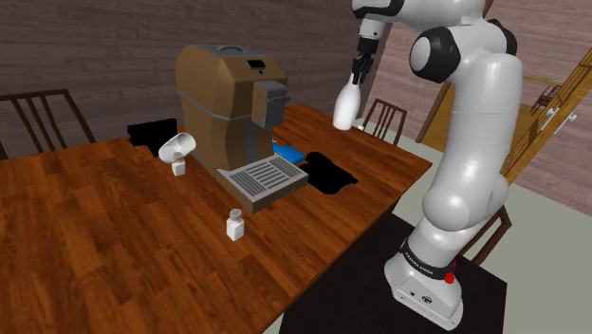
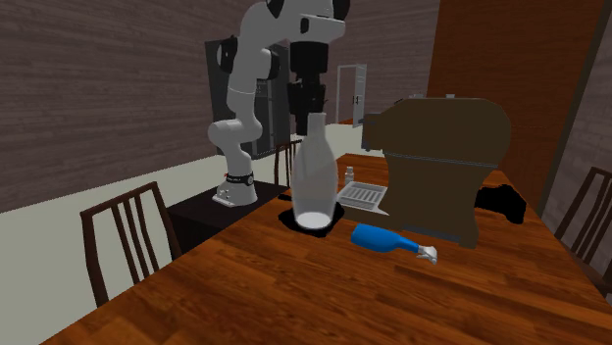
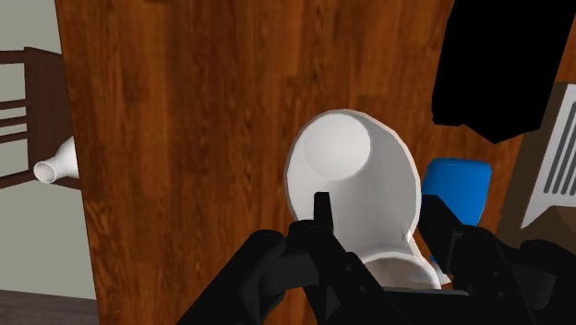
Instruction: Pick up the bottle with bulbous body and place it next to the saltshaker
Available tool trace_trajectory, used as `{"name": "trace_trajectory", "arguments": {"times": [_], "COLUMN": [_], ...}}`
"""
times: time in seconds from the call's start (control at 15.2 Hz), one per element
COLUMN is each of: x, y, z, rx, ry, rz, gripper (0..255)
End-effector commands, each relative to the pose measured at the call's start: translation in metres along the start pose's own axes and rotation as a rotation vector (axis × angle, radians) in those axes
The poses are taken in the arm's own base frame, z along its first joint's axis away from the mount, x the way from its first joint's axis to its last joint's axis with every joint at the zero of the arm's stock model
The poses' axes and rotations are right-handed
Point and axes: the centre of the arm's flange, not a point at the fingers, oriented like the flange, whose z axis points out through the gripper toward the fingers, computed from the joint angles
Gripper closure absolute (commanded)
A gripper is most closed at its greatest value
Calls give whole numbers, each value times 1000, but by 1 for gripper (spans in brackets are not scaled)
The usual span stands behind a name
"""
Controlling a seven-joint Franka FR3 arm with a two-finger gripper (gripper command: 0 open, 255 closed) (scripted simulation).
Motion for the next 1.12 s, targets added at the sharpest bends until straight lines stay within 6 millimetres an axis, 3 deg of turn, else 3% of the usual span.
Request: {"name": "trace_trajectory", "arguments": {"times": [0.0, 1.06], "x": [-2, -72], "y": [1, -193], "z": [-7, -52], "rx": [0, 0], "ry": [0, 0], "rz": [0, 0], "gripper": [255, 255]}}
